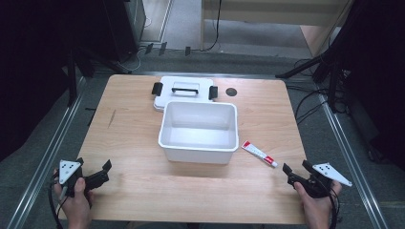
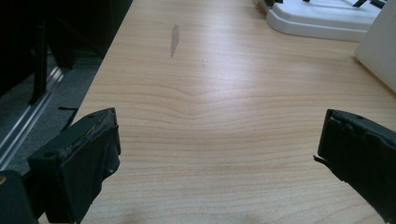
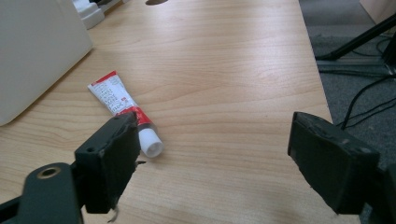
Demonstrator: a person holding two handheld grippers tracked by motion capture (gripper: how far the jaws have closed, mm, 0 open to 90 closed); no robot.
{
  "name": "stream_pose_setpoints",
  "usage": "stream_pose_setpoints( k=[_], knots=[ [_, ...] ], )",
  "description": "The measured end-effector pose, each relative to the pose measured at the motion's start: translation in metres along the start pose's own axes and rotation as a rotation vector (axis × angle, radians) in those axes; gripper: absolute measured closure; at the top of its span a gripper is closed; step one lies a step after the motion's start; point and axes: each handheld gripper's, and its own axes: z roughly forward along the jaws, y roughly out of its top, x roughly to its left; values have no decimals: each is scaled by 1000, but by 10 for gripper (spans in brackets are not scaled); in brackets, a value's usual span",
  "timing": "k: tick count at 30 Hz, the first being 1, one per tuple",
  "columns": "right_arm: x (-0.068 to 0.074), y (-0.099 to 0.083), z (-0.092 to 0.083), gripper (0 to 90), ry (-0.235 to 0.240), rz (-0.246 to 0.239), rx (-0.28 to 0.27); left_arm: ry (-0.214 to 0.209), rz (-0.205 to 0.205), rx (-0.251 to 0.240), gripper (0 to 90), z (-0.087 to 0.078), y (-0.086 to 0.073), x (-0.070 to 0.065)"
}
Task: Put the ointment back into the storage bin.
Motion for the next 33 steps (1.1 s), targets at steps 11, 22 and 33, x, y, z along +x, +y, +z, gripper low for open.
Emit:
stream_pose_setpoints(
  k=[11,22,33],
  knots=[
    [12,23,6,248,39,-183,206,42,15,-8,0,2,0,-4],
    [34,60,32,297,59,-457,523,31,-25,-45,1,-2,-1,0],
    [63,103,66,377,119,-604,775,-44,-50,-22,1,0,0,5]
  ],
)
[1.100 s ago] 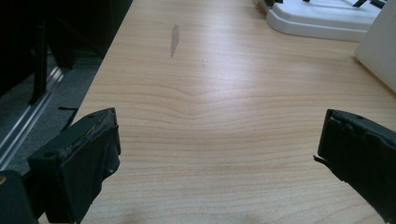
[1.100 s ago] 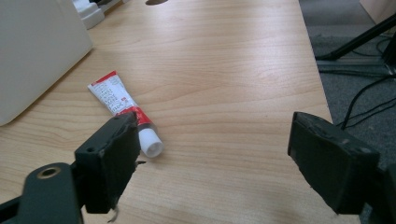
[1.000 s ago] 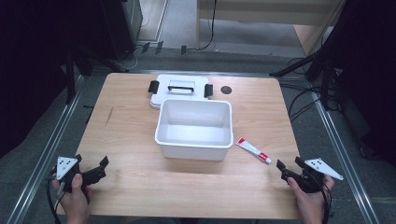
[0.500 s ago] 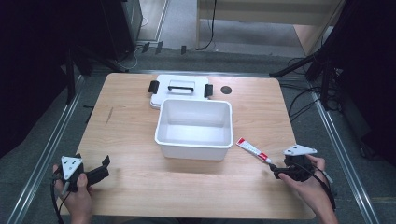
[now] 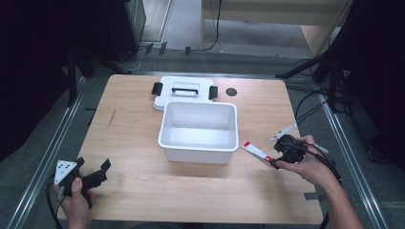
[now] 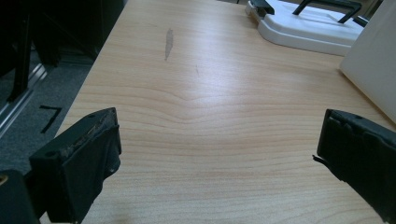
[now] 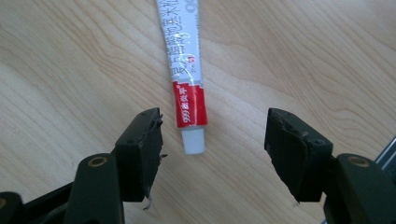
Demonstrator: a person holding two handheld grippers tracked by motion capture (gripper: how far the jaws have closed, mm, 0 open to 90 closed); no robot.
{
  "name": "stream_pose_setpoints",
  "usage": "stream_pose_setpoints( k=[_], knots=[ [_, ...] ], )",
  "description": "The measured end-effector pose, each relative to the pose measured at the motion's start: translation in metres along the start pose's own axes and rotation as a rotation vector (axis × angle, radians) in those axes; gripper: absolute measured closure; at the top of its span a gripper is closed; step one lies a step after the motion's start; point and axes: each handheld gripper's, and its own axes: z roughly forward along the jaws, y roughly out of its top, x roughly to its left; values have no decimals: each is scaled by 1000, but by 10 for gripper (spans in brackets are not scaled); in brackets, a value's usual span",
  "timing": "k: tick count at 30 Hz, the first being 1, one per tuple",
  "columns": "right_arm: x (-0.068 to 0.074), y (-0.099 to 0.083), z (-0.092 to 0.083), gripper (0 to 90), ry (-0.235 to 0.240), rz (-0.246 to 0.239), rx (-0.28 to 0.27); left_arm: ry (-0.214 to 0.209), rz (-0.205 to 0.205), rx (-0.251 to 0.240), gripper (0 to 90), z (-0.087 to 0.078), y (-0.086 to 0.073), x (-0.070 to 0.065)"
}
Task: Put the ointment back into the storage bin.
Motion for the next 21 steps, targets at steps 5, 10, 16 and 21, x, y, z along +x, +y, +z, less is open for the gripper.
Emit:
stream_pose_setpoints(
  k=[5,10,16,21],
  knots=[
    [1,23,8,414,32,-20,91,59,19,23,1,2,0,-4],
    [6,39,22,457,74,-68,167,69,30,40,1,3,1,-5],
    [7,52,38,551,73,-91,228,54,10,35,1,2,1,-3],
    [5,56,46,606,77,-76,276,51,17,36,1,2,1,-3]
  ],
)
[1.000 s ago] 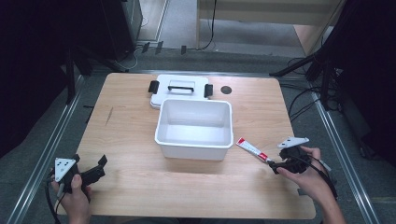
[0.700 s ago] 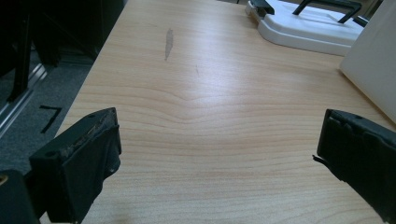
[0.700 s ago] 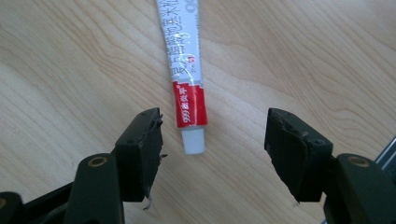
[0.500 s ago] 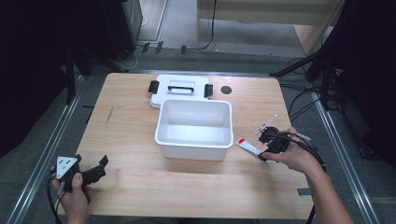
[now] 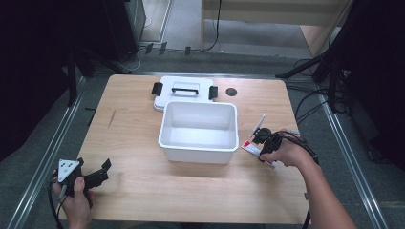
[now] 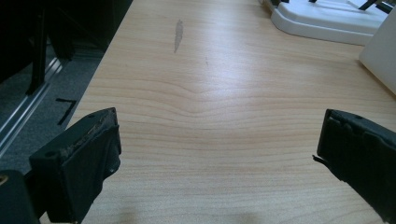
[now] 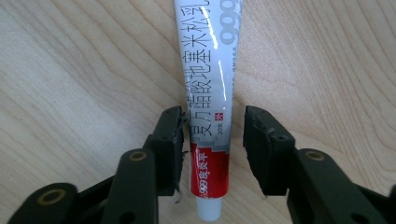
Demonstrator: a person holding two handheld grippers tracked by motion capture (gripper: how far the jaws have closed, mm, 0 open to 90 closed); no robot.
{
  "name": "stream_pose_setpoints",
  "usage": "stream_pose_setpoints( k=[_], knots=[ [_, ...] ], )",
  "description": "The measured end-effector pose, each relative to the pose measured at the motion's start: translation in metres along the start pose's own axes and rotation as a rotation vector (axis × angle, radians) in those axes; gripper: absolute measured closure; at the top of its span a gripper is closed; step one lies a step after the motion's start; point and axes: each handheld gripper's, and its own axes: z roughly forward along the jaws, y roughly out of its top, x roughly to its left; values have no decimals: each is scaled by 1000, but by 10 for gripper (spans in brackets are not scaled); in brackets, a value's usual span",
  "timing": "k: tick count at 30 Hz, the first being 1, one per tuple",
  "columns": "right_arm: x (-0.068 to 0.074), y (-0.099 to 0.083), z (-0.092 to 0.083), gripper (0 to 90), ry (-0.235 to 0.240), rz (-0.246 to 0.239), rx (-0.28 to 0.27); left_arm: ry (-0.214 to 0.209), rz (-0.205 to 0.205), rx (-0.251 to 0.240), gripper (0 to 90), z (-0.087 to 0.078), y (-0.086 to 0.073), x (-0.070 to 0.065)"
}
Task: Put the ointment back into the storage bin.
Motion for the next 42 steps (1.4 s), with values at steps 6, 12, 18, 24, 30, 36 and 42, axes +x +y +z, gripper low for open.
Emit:
stream_pose_setpoints(
  k=[6,12,18,24,30,36,42],
  knots=[
    [-1,3,1,659,11,3,7,0,2,4,1,0,0,0],
    [-1,5,4,695,16,1,15,-3,0,4,1,0,0,0],
    [-4,5,2,712,8,15,24,-3,0,5,1,0,0,0],
    [-10,5,-19,712,39,43,-17,-1,-1,5,1,1,0,0],
    [-13,9,-41,712,48,94,-38,-1,0,5,1,1,0,0],
    [-16,11,-58,712,41,127,-59,-4,-2,8,1,0,0,1],
    [-17,16,-80,712,39,135,-102,-5,-3,9,1,1,0,1]
  ],
)
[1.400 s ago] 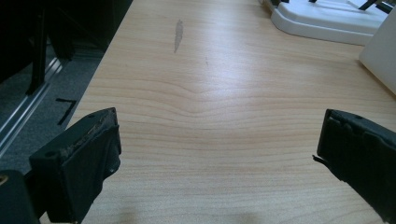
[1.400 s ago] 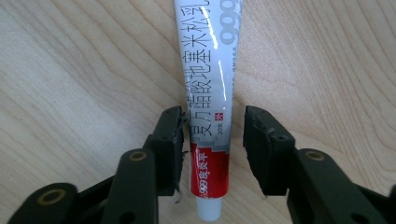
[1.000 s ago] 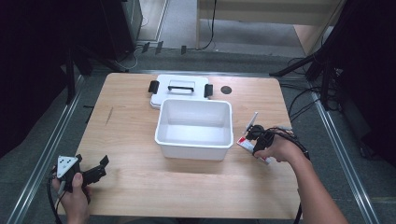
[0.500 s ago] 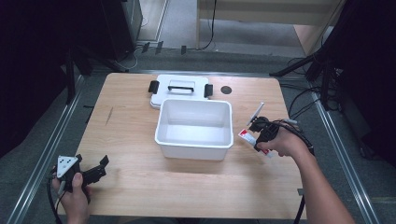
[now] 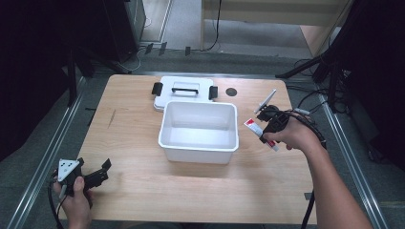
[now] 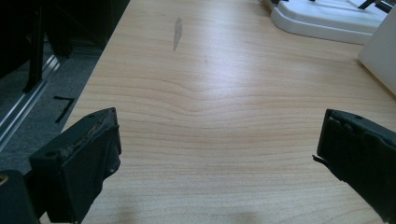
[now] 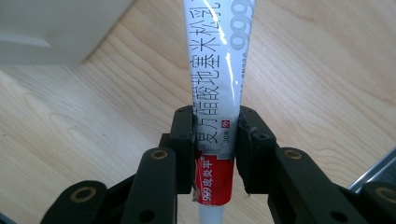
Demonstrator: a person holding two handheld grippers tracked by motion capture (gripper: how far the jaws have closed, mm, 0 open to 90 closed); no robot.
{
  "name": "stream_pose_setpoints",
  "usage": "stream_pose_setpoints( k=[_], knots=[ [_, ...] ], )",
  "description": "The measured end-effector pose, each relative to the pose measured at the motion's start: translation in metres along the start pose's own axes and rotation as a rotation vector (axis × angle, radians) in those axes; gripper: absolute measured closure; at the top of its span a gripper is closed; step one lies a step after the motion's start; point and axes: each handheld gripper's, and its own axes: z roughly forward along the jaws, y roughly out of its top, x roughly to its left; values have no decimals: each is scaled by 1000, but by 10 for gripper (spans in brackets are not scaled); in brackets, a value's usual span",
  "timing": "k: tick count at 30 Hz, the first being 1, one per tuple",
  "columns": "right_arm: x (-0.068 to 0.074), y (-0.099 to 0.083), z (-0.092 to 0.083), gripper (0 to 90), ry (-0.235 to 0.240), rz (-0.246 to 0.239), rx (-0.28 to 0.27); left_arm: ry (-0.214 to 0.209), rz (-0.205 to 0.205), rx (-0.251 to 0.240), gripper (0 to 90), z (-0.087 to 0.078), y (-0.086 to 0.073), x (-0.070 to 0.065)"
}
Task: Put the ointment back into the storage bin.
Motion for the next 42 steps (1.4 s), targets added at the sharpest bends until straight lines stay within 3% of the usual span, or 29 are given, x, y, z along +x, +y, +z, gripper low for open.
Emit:
stream_pose_setpoints(
  k=[12,20,25,28,31,32,33,36,37,42],
  knots=[
    [8,14,-36,713,-6,13,-62,-2,-2,2,1,0,0,0],
    [18,25,-55,712,-15,-24,-90,-1,-1,5,1,0,0,0],
    [30,35,-63,711,-19,-96,-108,-2,-4,4,1,1,0,0],
    [35,38,-65,711,-15,-107,-111,-2,-5,4,1,1,0,0],
    [45,44,-66,710,-8,-176,-124,-5,-6,5,1,1,0,0],
    [45,44,-66,710,-8,-176,-124,-5,-6,5,1,1,0,0],
    [52,47,-66,710,-3,-225,-131,-6,-5,6,1,1,0,1],
    [57,50,-66,710,4,-258,-135,-7,-5,6,1,1,0,1],
    [64,54,-66,710,5,-300,-139,-7,-5,7,1,1,1,1],
    [73,59,-66,710,7,-364,-140,-8,-6,8,1,1,1,1]
  ],
)
